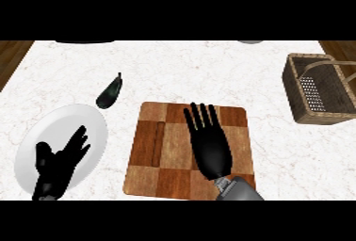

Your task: Pick the lemon from the cutting board and place it in the basket

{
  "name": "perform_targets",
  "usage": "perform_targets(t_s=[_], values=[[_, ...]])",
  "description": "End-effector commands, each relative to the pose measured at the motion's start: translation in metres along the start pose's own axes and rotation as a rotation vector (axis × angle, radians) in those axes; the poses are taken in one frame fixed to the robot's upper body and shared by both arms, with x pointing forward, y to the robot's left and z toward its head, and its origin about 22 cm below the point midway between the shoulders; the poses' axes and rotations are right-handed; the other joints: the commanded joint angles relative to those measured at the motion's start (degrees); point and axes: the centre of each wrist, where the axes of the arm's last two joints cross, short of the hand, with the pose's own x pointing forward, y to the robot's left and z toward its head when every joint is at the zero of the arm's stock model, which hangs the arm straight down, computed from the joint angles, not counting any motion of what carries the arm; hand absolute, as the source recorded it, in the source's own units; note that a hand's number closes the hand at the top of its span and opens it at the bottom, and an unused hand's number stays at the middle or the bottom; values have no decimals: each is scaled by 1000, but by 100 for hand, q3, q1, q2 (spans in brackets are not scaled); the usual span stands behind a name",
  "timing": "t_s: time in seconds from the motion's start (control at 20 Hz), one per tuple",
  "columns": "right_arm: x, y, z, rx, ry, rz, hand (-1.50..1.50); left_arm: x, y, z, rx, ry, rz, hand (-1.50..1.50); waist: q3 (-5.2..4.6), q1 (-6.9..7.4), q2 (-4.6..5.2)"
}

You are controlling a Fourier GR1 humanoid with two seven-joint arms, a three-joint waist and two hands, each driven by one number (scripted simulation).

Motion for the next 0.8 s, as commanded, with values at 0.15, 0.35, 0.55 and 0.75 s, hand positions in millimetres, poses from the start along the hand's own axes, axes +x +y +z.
perform_targets(t_s=[0.15, 0.35, 0.55, 0.75], values=[[-5, 12, -8, -14, 3, -22, -150, -7, 13, 3, 8, 119, 7, 0, -63, 6, 63], [-13, 25, -18, 15, -2, 11, 150, -19, -5, 0, 0, 131, 6, 0, -64, 10, 74], [-12, 21, -26, -56, -68, 136, 150, -20, 5, 1, 11, 112, 3, 0, -66, 17, 73], [-20, 21, -26, -66, -64, 158, 150, -31, 2, 17, -7, 111, -16, 0, -64, 29, 62]])
